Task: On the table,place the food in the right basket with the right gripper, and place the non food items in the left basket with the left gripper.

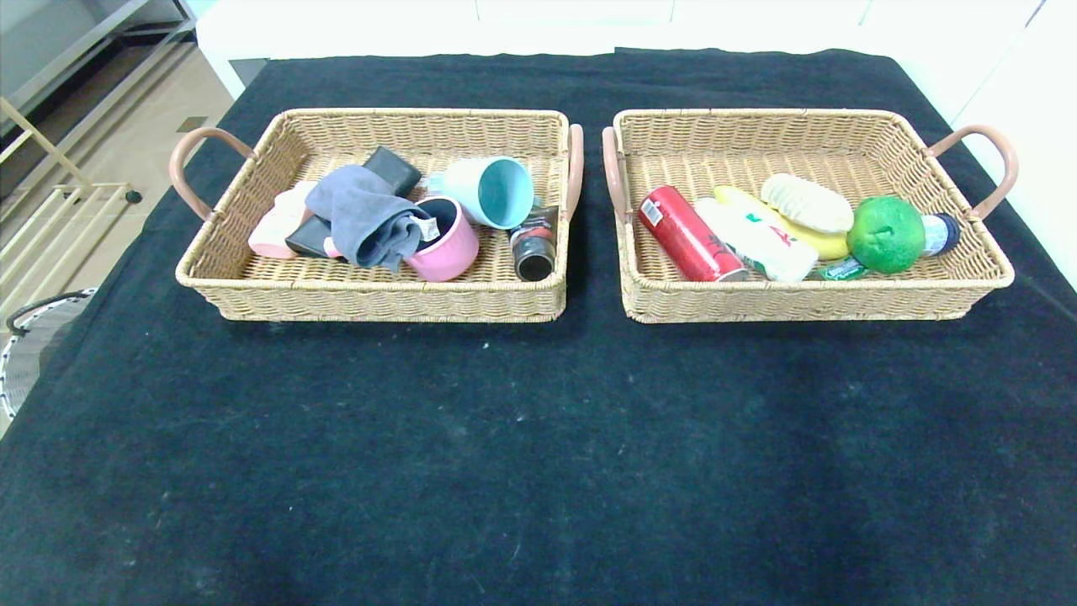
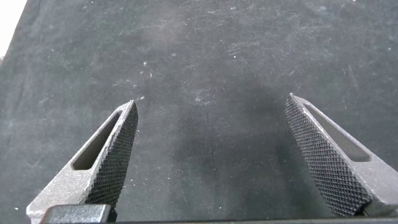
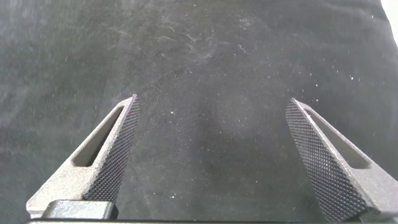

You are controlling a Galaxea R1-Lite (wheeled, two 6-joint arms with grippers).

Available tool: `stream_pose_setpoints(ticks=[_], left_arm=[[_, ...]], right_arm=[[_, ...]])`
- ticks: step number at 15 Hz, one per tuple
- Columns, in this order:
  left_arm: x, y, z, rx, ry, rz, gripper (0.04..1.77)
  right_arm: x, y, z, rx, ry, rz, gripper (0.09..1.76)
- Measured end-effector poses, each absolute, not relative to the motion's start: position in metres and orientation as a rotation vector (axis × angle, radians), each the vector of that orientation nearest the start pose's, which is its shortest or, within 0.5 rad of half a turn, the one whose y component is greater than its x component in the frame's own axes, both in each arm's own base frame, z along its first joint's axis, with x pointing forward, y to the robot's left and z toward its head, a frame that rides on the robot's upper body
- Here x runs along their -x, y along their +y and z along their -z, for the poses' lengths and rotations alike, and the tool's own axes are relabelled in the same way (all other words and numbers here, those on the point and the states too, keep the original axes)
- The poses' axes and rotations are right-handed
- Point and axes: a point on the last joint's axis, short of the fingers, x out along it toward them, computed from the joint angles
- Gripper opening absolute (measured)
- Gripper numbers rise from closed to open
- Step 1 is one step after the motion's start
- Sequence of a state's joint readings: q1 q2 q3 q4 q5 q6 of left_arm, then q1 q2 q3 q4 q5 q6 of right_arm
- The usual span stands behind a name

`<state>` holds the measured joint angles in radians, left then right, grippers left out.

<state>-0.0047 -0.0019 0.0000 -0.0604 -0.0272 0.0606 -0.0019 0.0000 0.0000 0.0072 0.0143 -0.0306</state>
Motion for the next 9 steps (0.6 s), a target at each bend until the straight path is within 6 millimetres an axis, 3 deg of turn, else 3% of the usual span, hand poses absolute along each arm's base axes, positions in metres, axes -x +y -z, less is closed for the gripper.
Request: stream_pose_setpoints(ticks=[9], left_arm=[[0.0231,0.0000,-0.0824,0.008,-0.068,0.006,1.72]], right_arm=[[0.0228,0.0000,-0.0747,0.007,0.007,0.006,1.71]])
